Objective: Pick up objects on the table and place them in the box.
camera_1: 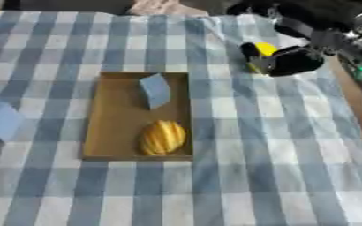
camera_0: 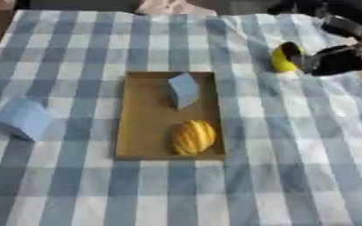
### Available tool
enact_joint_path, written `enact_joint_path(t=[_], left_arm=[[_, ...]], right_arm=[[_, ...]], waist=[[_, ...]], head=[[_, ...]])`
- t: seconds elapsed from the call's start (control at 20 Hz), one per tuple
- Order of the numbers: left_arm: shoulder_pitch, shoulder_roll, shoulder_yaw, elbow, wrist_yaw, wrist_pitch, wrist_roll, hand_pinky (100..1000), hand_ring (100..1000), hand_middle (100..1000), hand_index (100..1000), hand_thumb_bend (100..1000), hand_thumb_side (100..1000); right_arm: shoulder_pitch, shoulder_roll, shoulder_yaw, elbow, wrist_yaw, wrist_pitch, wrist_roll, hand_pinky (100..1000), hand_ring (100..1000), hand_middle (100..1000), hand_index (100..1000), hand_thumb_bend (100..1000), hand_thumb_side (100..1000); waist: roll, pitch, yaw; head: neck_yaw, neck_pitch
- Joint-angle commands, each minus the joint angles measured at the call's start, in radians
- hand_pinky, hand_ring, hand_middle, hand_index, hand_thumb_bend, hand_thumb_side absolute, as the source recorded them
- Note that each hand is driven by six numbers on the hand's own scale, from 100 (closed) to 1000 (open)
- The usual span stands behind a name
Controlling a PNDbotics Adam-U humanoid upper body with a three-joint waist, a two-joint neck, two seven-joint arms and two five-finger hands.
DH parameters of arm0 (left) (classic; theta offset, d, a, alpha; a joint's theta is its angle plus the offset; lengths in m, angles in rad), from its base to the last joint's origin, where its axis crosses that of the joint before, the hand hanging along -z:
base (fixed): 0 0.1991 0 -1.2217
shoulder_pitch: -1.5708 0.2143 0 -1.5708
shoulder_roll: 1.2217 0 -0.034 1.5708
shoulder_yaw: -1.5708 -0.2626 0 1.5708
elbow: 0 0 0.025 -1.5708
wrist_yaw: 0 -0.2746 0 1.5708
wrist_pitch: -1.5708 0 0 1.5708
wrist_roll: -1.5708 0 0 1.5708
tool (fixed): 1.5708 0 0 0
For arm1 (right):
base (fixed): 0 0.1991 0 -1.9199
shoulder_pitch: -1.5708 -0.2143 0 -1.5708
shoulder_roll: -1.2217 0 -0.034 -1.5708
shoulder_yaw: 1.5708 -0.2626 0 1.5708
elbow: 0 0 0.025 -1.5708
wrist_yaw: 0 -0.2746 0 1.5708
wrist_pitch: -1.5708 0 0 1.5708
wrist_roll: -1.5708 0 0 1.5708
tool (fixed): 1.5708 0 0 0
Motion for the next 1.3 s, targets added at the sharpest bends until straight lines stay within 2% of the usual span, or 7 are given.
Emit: enact_joint_path(t=[0.05, 0.25, 0.3, 0.55, 0.75, 1.05, 1.3], left_arm=[[-0.011, 0.023, 0.008, -0.020, 0.000, -0.002, 0.000, 850, 750, 722, 793, 100, 724], [-0.013, 0.025, 0.007, -0.020, -0.002, -0.002, -0.001, 850, 750, 722, 793, 100, 726], [-0.014, 0.026, 0.007, -0.020, -0.002, -0.002, -0.001, 851, 750, 723, 793, 100, 728], [-0.019, 0.027, 0.005, -0.020, -0.004, -0.001, -0.002, 851, 751, 724, 793, 100, 735], [-0.020, 0.026, 0.005, -0.020, -0.005, 0.000, -0.002, 851, 752, 724, 793, 100, 740], [-0.020, 0.025, 0.005, -0.020, -0.009, 0.001, -0.002, 852, 753, 725, 793, 100, 747], [-0.019, 0.023, 0.005, -0.020, -0.010, 0.002, -0.003, 853, 753, 726, 793, 100, 750]], right_arm=[[-0.036, -0.030, -0.035, 0.108, 0.022, -0.013, -0.025, 855, 885, 830, 943, 100, 287], [-0.066, -0.015, -0.054, 0.218, 0.047, -0.040, -0.037, 859, 887, 830, 953, 100, 331], [-0.072, -0.011, -0.058, 0.241, 0.054, -0.046, -0.038, 860, 888, 832, 956, 100, 376], [-0.095, 0.008, -0.071, 0.317, 0.076, -0.074, -0.035, 868, 893, 837, 979, 100, 464], [-0.102, 0.017, -0.077, 0.355, 0.103, -0.086, -0.035, 871, 901, 845, 984, 100, 474], [-0.110, 0.022, -0.109, 0.438, 0.174, -0.071, -0.060, 872, 915, 861, 987, 100, 482], [-0.108, 0.017, -0.117, 0.461, 0.218, -0.071, -0.071, 871, 928, 874, 993, 100, 501]], waist=[[0.003, -0.011, 0.008], [0.003, 0.003, 0.030], [0.002, 0.007, 0.035], [0.000, 0.028, 0.050], [-0.001, 0.044, 0.058], [-0.004, 0.064, 0.071], [-0.005, 0.072, 0.071]], head=[[-0.010, -0.017], [-0.026, -0.031], [-0.030, -0.034], [-0.041, -0.045], [-0.045, -0.056], [-0.049, -0.065], [-0.048, -0.067]])
